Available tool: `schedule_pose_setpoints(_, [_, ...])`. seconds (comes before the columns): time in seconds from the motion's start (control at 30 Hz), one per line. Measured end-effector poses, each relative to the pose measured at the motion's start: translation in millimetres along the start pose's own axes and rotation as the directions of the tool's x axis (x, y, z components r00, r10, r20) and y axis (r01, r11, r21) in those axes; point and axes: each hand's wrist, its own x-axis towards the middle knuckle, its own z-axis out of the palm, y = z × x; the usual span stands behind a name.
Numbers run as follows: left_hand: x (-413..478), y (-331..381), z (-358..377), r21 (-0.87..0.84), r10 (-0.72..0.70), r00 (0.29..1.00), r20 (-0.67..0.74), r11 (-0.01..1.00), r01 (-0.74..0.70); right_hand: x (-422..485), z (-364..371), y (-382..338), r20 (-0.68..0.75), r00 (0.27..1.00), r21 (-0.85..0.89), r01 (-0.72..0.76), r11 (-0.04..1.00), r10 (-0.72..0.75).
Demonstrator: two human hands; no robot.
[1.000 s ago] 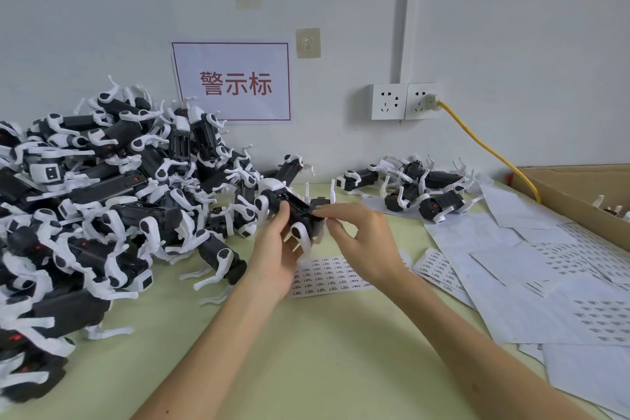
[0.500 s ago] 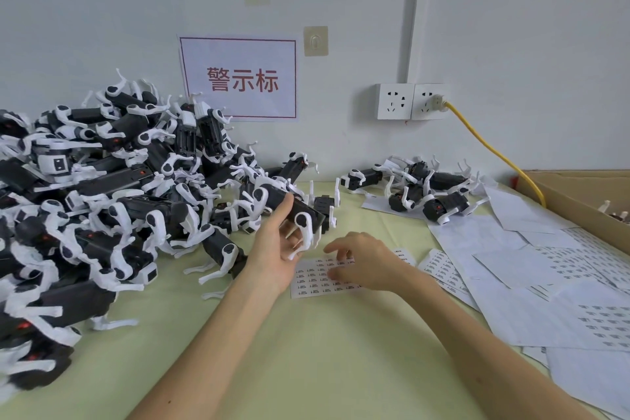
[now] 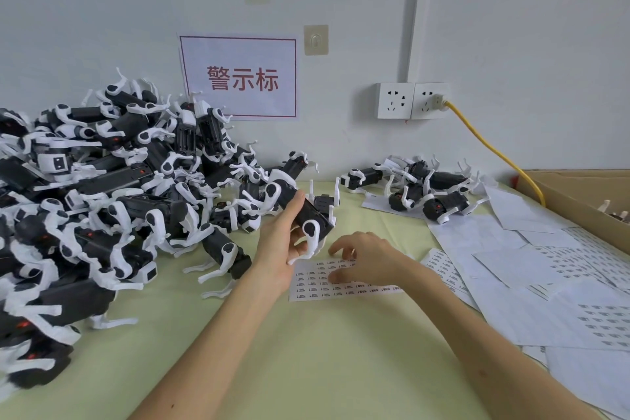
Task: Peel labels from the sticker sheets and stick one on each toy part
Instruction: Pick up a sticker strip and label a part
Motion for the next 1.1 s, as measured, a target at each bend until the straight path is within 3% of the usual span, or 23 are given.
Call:
schedule_pose_setpoints(0.23, [1.5,2.2,-4.7,0.039,-0.041,0.999,0.031,0.998,0.04,-5.5,-3.4,-3.7,-0.028,0.999,0.09,0.032,0.995,-0.029])
schedule_pose_setpoints(0.37, [2.3,4.3,-1.8,-0.067,0.015,0.999,0.04,0.998,-0.012,-6.8,-8.1,-9.5,-0.209,0.978,0.279,0.073,0.957,-0.013])
schedule_pose_setpoints(0.5, [6.7,7.1,-7.5,-0.164,0.071,0.997,0.025,0.984,-0.066,-8.9,-15.0,-12.4,-0.507,0.859,0.375,0.155,0.914,0.062])
schedule_pose_setpoints(0.57, [8.2,5.8,-8.8,-0.097,0.086,0.996,-0.014,0.991,-0.087,-11.5,-18.0,-11.5,-0.607,0.79,0.435,0.234,0.869,0.091])
schedule_pose_setpoints(0.67, [6.5,1.6,-5.8,-0.071,0.056,0.997,-0.053,0.996,-0.06,-15.2,-21.4,-14.0,-0.709,0.694,0.471,0.34,0.814,0.121])
schedule_pose_setpoints(0.77, [1.2,-1.6,-0.1,-0.035,0.006,0.999,0.054,0.999,-0.005,-17.7,-27.8,-16.5,-0.752,0.64,0.52,0.429,0.739,0.158])
schedule_pose_setpoints(0.87, [-10.9,-1.4,5.9,-0.029,-0.09,0.976,0.198,0.995,0.097,-18.5,-32.1,-18.5,-0.702,0.691,0.632,0.489,0.602,0.176])
schedule_pose_setpoints(0.97, [-16.9,0.0,4.5,0.021,-0.135,0.952,0.274,0.991,0.135,-17.7,-28.7,-20.7,-0.654,0.741,0.67,0.474,0.571,0.153])
schedule_pose_setpoints(1.1, [-15.4,0.6,1.0,-0.074,-0.018,0.957,0.291,0.996,0.041,-16.3,-25.3,-22.2,-0.654,0.745,0.676,0.495,0.546,0.134])
